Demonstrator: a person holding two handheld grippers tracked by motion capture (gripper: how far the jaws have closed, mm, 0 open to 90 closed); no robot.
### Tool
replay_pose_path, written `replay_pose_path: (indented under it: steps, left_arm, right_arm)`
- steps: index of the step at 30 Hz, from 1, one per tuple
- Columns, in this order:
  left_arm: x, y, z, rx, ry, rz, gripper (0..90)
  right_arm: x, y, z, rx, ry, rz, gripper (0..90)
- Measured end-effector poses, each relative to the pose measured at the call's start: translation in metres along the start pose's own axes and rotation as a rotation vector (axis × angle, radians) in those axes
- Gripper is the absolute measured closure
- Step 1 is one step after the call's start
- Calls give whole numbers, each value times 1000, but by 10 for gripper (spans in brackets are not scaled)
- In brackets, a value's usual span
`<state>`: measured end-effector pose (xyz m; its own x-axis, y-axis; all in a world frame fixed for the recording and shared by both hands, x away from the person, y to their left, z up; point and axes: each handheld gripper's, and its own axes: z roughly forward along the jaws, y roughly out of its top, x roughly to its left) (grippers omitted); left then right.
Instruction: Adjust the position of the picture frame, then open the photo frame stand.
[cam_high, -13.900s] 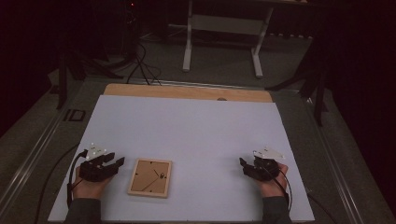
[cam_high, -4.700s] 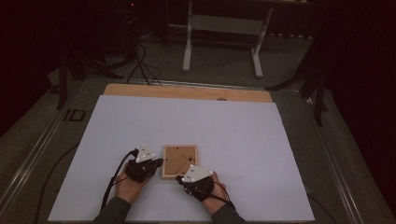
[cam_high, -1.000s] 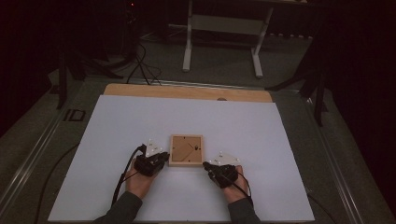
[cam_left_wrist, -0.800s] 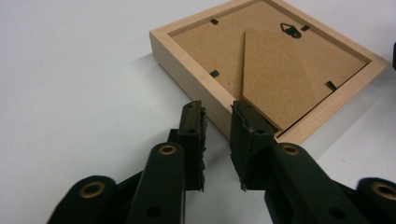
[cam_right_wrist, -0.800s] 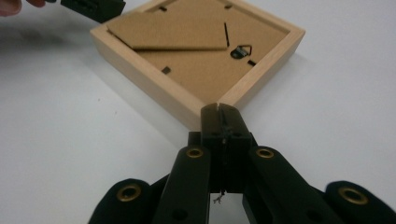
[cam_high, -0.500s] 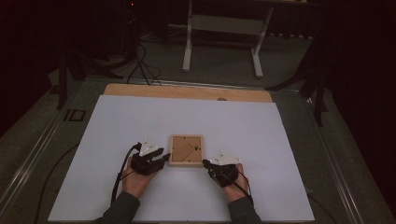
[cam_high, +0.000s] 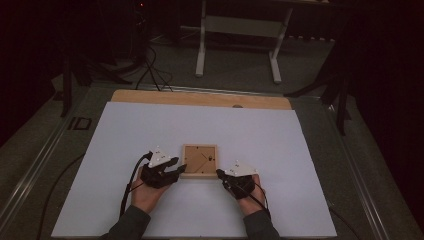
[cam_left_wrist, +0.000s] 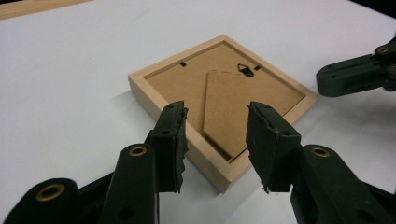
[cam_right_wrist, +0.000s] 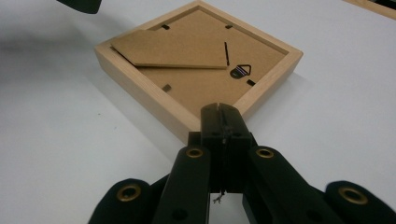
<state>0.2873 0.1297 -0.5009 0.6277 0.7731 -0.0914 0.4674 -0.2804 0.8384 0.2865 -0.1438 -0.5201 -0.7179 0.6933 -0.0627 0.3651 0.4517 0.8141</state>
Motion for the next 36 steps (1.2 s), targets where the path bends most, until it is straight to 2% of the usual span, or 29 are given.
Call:
replay_pose_path:
  steps: [6, 17, 25, 36]
  left_arm:
    - [2, 1, 0, 15, -7, -1, 567]
    - [2, 11, 5, 37, -24, -1, 561]
    - [-2, 18, 17, 84, -11, 37, 551]
    - [-5, 22, 32, 155, 11, 89, 480]
  right_arm:
    - [0, 1, 0, -16, 28, 5, 896]
    - [1, 0, 4, -5, 28, 4, 896]
    - [0, 0, 4, -3, 25, 8, 896]
    - [0, 0, 5, -5, 22, 10, 896]
